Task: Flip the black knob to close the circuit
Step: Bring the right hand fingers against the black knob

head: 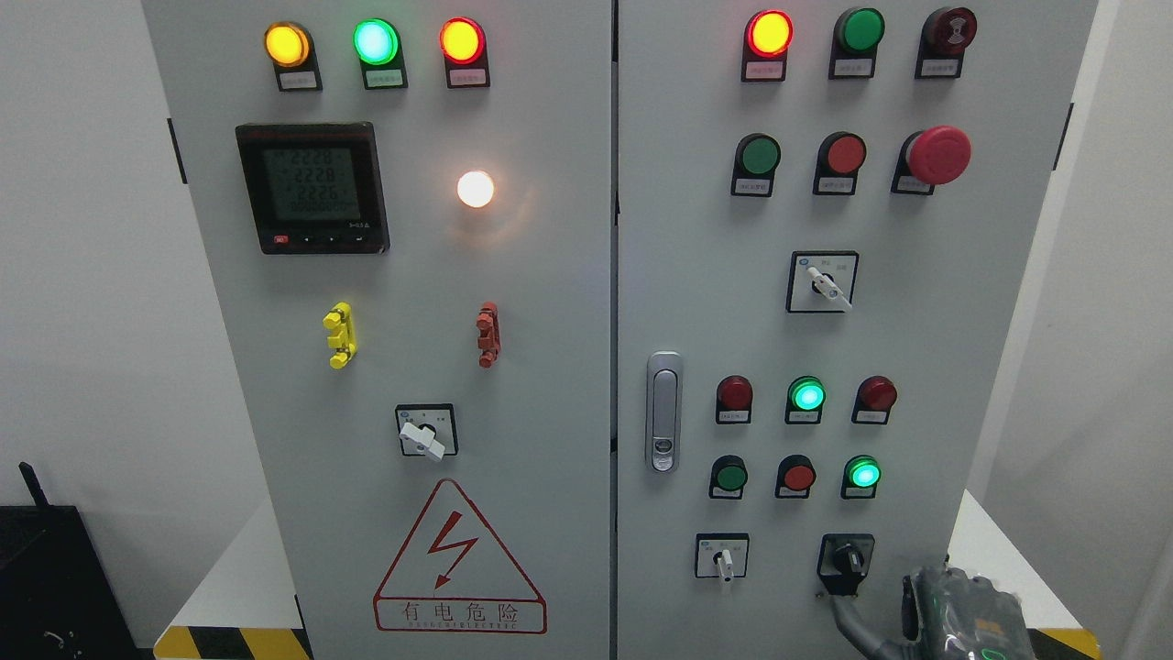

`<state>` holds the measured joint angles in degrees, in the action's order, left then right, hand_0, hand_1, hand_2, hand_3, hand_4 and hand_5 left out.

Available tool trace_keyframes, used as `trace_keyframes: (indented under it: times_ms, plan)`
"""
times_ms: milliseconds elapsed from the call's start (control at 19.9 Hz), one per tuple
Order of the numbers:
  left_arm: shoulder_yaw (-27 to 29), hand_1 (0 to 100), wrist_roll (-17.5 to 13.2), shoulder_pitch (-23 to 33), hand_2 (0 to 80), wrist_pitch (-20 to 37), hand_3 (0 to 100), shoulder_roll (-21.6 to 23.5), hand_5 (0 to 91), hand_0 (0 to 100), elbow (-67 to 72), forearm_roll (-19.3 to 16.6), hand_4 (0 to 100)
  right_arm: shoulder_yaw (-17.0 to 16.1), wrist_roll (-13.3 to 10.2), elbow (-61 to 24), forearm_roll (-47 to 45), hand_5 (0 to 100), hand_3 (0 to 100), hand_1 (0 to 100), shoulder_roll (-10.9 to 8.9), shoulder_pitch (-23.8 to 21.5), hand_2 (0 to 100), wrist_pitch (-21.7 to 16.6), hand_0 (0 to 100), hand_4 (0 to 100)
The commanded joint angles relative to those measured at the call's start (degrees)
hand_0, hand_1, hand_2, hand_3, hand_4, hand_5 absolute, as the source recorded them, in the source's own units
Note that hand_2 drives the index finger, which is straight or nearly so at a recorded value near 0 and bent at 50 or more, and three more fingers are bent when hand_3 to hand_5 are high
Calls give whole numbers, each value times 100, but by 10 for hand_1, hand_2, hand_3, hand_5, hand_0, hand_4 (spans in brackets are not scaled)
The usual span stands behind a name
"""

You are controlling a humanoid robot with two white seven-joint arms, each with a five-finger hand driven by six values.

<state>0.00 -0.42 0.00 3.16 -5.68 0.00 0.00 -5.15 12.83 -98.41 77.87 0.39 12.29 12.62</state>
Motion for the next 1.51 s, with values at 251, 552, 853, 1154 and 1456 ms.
trace_keyframes:
  times_ms: [251, 552, 853, 1154, 1456]
  plan:
    - [62, 0, -2, 193, 0, 1, 48, -3, 0, 0, -193, 44, 26, 14, 9, 137, 0, 895, 1000, 95, 172, 178, 877, 22, 0, 802]
    - [62, 0, -2, 193, 0, 1, 48, -3, 0, 0, -193, 44, 26, -3, 9, 278, -17, 896, 1000, 97, 128, 336, 876, 83, 0, 804]
    - [62, 0, -2, 193, 0, 1, 49, 5, 0, 0, -193, 44, 26, -65, 1, 331, -149, 900, 1000, 118, 93, 310, 876, 92, 0, 806]
    - [62, 0, -2, 193, 0, 1, 49, -3, 0, 0, -193, 44, 27, -91, -8, 322, -158, 900, 1000, 141, 93, 301, 875, 92, 0, 806]
    - [62, 0, -2, 193, 0, 1, 49, 5, 0, 0, -193, 44, 26, -188, -8, 305, -237, 902, 1000, 154, 75, 274, 874, 101, 0, 808]
